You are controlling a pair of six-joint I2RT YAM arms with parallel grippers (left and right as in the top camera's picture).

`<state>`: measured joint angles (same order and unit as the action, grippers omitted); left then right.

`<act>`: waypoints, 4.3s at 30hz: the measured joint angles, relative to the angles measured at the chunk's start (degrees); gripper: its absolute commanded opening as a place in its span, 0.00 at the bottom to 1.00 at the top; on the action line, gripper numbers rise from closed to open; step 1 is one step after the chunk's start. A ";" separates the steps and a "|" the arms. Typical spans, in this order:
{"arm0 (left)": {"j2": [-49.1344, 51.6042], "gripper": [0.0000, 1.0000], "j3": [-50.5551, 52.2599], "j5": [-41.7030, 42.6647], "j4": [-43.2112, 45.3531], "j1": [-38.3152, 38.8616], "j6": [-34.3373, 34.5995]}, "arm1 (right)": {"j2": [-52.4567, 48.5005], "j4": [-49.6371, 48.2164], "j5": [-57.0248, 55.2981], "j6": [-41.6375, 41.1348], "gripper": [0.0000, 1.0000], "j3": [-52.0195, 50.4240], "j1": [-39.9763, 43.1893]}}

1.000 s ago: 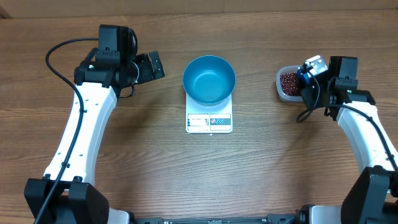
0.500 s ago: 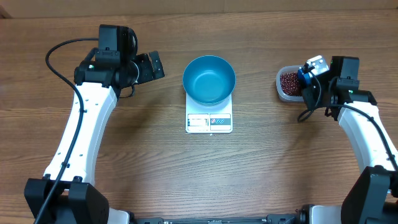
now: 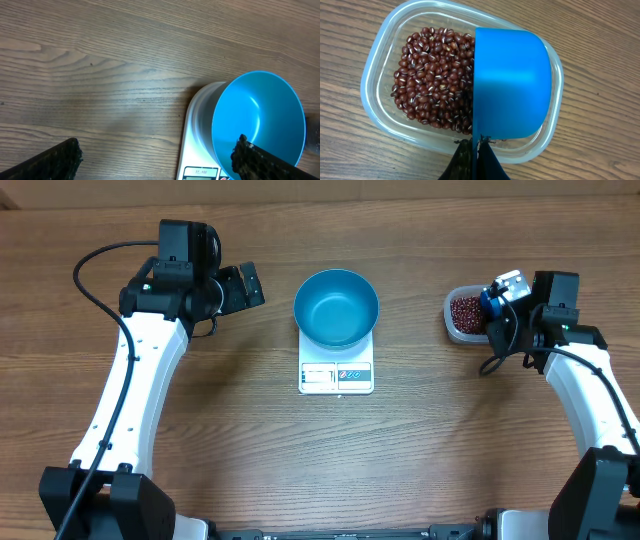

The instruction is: Scoop item into bowl and weigh 150g on scale

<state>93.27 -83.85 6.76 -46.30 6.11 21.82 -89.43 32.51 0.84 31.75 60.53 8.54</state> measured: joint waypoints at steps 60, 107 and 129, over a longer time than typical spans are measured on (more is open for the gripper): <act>0.00 1.00 0.00 0.00 0.00 0.00 0.00 | -0.07 11.72 -1.90 -3.06 0.03 8.37 -0.33; 0.00 0.04 1.27 9.35 -7.28 8.22 0.04 | -0.07 12.11 -1.88 -4.74 0.03 8.37 -0.33; 0.20 0.04 19.21 -10.78 17.40 33.64 5.22 | -0.07 12.13 -1.86 -5.18 0.03 8.37 -0.33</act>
<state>93.47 -64.64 -4.01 -28.91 39.75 27.05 -89.49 44.64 -1.02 26.57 68.90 8.21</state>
